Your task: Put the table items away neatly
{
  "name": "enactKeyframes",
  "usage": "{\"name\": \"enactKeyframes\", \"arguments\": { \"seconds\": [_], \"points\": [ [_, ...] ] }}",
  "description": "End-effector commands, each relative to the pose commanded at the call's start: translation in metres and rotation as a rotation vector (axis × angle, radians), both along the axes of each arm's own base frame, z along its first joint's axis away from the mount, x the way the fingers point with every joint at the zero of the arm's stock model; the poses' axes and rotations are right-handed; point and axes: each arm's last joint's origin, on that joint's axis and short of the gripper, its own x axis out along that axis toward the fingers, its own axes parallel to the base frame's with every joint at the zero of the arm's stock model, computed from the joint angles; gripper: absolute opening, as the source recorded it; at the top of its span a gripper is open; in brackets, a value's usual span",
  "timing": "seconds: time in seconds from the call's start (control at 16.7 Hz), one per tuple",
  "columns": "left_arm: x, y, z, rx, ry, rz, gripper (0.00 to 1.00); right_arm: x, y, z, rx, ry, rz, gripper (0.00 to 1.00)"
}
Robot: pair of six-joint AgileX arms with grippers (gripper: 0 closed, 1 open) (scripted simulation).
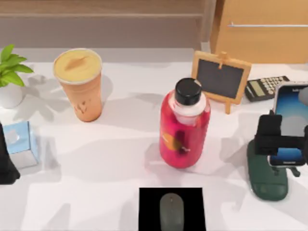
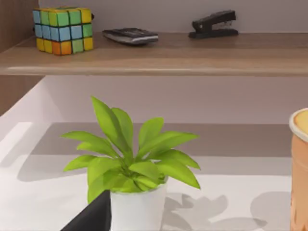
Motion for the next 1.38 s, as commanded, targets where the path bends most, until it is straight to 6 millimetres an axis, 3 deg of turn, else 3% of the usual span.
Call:
{"name": "enactKeyframes", "arguments": {
  "seconds": [0.3, 0.6, 0.96, 1.38],
  "points": [
    [0.0, 0.0, 0.0, 0.0, 0.0, 0.0, 1.0, -0.003, -0.002, 0.007, 0.031, -0.027, -0.031, 1.0],
    [0.0, 0.0, 0.0, 0.0, 0.0, 0.0, 1.0, -0.022, -0.003, 0.023, 0.126, -0.078, -0.046, 1.0],
    [0.0, 0.0, 0.0, 0.0, 0.0, 0.0, 1.0, -0.03, 0.0, 0.001, 0.003, -0.002, -0.001, 1.0],
    [0.0, 0.0, 0.0, 0.0, 0.0, 0.0, 1.0, -0.03, -0.004, 0.001, 0.012, -0.015, 0.002, 1.0]
  ]
}}
